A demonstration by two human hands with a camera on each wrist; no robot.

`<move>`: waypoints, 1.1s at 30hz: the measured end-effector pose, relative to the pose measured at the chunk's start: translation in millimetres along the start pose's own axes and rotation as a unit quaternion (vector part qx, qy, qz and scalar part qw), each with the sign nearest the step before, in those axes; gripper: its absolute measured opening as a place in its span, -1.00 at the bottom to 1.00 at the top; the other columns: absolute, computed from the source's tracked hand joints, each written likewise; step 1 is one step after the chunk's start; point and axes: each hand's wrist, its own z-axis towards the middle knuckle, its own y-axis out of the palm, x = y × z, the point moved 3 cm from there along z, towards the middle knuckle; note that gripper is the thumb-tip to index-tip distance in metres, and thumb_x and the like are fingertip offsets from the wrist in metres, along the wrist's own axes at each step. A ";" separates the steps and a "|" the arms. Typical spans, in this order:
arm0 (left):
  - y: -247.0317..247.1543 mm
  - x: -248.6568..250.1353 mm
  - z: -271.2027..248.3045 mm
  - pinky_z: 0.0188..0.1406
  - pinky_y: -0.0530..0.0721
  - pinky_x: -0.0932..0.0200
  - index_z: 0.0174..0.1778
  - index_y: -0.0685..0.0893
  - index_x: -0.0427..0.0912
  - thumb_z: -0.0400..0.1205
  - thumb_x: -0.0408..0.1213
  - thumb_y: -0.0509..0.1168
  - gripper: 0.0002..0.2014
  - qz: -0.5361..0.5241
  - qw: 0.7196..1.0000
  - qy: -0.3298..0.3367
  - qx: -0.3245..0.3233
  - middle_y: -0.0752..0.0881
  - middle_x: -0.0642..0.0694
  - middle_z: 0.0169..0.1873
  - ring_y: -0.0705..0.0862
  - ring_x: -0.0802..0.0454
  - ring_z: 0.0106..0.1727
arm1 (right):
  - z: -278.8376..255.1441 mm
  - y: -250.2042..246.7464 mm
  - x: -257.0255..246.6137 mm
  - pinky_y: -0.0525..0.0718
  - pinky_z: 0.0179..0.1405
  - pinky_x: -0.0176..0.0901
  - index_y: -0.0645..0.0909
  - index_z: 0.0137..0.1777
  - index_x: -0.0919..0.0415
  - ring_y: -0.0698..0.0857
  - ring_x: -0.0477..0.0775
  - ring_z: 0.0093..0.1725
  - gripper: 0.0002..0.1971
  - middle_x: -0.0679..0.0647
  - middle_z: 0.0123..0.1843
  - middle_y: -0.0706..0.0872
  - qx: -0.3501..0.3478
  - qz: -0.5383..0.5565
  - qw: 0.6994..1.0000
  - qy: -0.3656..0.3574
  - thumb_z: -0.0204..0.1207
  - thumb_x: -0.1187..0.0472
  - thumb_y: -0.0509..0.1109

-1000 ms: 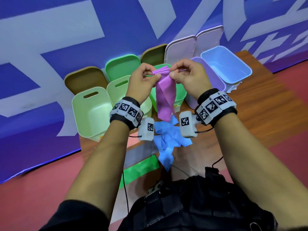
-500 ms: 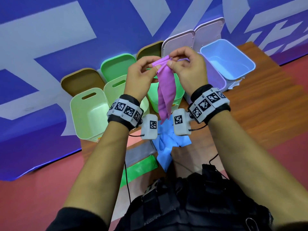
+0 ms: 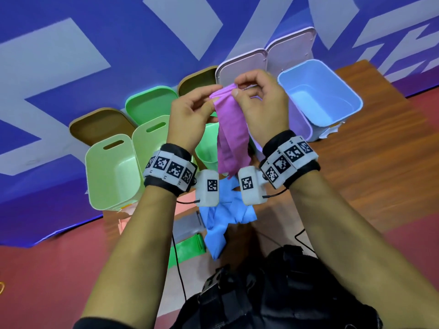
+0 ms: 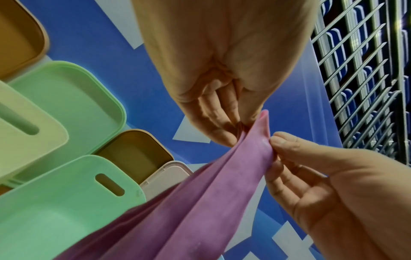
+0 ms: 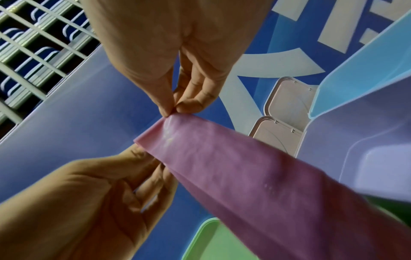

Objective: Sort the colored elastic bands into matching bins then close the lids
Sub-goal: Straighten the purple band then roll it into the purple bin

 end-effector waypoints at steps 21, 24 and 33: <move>5.9 -9.0 11.6 -0.20 0.72 0.12 0.03 0.68 -0.16 0.65 -0.49 0.30 -0.84 -0.010 0.999 -0.004 0.040 0.83 0.01 -0.17 0.74 0.08 -0.13 | 21.6 -1.4 10.3 0.77 -0.13 -0.17 0.72 0.01 0.01 0.71 -0.12 -0.20 -0.74 -0.10 0.03 0.64 -0.059 -0.035 0.998 0.005 0.47 0.39 0.41; 1.0 -11.8 16.9 -0.21 0.73 0.12 0.02 0.69 -0.15 0.64 -0.50 0.30 -0.82 -0.015 0.999 0.003 0.033 0.83 -0.01 -0.15 0.75 0.06 -0.11 | 20.6 2.3 5.3 0.80 -0.11 -0.07 0.71 0.03 -0.01 0.74 -0.02 -0.17 -0.75 -0.08 0.06 0.67 -0.060 -0.044 0.997 0.003 0.49 0.37 0.42; -9.6 -23.3 21.7 -0.24 0.75 0.14 0.10 0.71 -0.17 0.65 -0.48 0.32 -0.81 -0.061 0.998 0.025 -0.011 0.78 -0.16 -0.07 0.74 0.07 -0.12 | 6.1 7.2 -5.5 0.72 -0.07 -0.26 0.70 -0.03 -0.08 0.73 -0.10 -0.17 -0.67 0.10 0.12 0.72 -0.053 -0.050 0.997 0.039 0.40 0.42 0.47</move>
